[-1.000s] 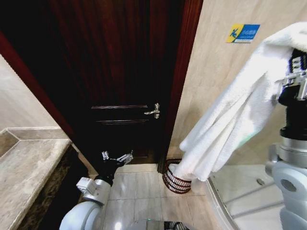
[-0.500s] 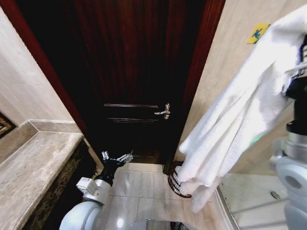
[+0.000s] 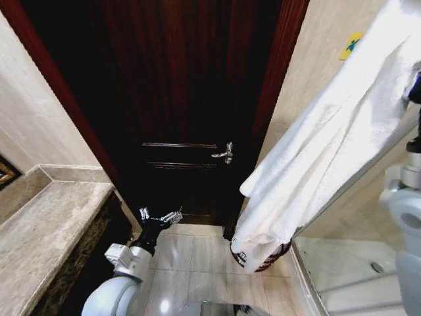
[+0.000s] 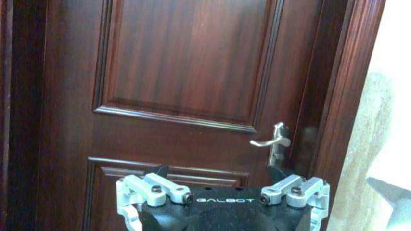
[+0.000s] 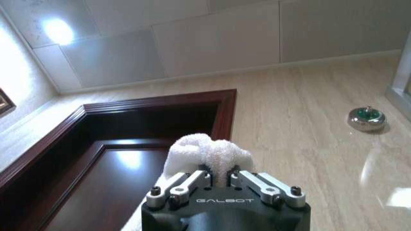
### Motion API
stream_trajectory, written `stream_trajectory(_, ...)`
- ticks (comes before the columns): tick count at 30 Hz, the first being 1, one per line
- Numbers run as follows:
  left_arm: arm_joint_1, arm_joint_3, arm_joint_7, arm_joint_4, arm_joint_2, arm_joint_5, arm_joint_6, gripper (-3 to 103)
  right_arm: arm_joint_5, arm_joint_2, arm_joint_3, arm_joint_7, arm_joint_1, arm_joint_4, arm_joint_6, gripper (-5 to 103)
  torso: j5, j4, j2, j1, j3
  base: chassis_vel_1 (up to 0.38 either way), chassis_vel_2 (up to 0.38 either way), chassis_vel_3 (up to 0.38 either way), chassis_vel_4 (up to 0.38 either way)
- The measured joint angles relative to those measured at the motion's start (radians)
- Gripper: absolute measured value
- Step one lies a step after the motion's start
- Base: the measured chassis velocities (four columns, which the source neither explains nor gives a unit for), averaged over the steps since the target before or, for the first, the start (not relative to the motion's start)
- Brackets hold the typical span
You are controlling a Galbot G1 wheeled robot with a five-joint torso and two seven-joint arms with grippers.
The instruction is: Discard the used towel into the hamper.
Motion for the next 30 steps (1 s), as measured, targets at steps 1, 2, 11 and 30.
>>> stream_trajectory(1, 0.000, 0.000, 0.000, 0.000, 0.000, 0.000, 0.000, 100, -0.001, 0.001, -0.005, 0.000, 0.006, -0.002, -0.001, 12, 0.0000, 0.0000, 0.000, 0.000, 0.000, 0.000, 0.000, 0.000, 0.000)
stream_trajectory(2, 0.000, 0.000, 0.000, 0.000, 0.000, 0.000, 0.000, 100, -0.001, 0.004, -0.008, 0.000, 0.009, -0.003, -0.001, 12, -0.0001, 0.0000, 0.000, 0.000, 0.000, 0.000, 0.000, 0.000, 0.000)
stream_trajectory(11, 0.000, 0.000, 0.000, 0.000, 0.000, 0.000, 0.000, 100, -0.014, 0.027, -0.007, -0.001, -0.006, -0.004, 0.001, 12, 0.0000, -0.0001, 0.000, 0.000, 0.000, -0.052, 0.052, 0.066, -0.055)
stream_trajectory(30, 0.000, 0.000, 0.000, 0.000, 0.000, 0.000, 0.000, 100, -0.025, 0.106, 0.041, -0.029, -0.107, -0.017, 0.090, 12, -0.0008, -0.0005, 0.000, -0.001, 0.000, -0.061, 0.050, 0.050, -0.049)
